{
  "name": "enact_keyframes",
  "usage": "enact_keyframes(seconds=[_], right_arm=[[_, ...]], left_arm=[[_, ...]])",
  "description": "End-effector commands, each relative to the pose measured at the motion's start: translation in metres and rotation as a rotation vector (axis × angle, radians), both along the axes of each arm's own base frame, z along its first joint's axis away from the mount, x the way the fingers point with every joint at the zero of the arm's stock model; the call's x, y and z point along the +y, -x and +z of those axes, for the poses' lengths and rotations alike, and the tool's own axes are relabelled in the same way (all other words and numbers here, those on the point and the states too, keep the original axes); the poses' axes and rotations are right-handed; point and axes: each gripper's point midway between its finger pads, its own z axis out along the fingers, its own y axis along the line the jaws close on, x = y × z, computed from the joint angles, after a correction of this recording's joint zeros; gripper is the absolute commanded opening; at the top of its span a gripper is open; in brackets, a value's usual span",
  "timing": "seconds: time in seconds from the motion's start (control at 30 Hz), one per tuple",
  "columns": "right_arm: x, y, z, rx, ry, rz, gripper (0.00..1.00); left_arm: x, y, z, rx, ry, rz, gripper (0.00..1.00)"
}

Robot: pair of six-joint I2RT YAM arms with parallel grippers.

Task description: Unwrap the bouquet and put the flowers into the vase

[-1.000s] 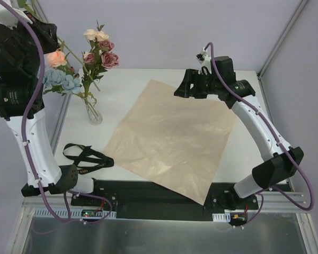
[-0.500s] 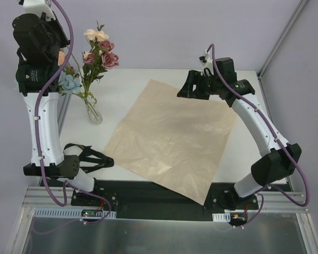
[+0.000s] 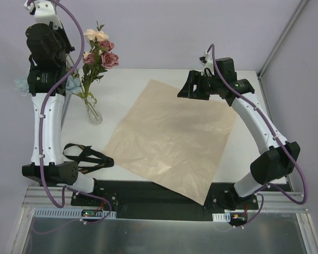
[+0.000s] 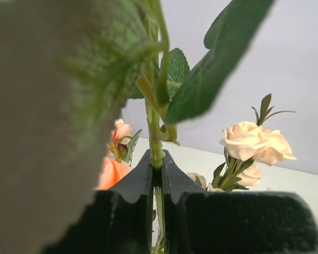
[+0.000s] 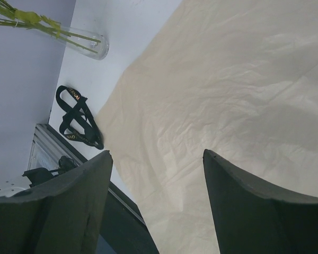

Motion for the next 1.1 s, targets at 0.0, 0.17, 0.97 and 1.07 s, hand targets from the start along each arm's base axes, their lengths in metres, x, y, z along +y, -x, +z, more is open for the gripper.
enact_keyframes(seconds=[0.0,0.17,0.97,1.07], right_arm=[[0.001,0.001,0.003,-0.007,-0.015,0.02,0.72],[-0.002,0.001,0.002,-0.008,-0.012,0.015,0.72],[-0.003,0.006,-0.001,0.003,-0.024,0.011,0.72],[-0.004,0.006,-0.005,0.009,-0.021,0.006,0.72]], left_arm=[[0.004,0.008,0.028,-0.13,-0.017,0.036,0.0],[0.012,0.008,-0.004,-0.128,-0.011,0.083,0.0],[0.028,0.008,-0.128,0.036,0.156,0.222,0.0],[0.028,0.01,-0.141,0.052,0.183,0.234,0.0]])
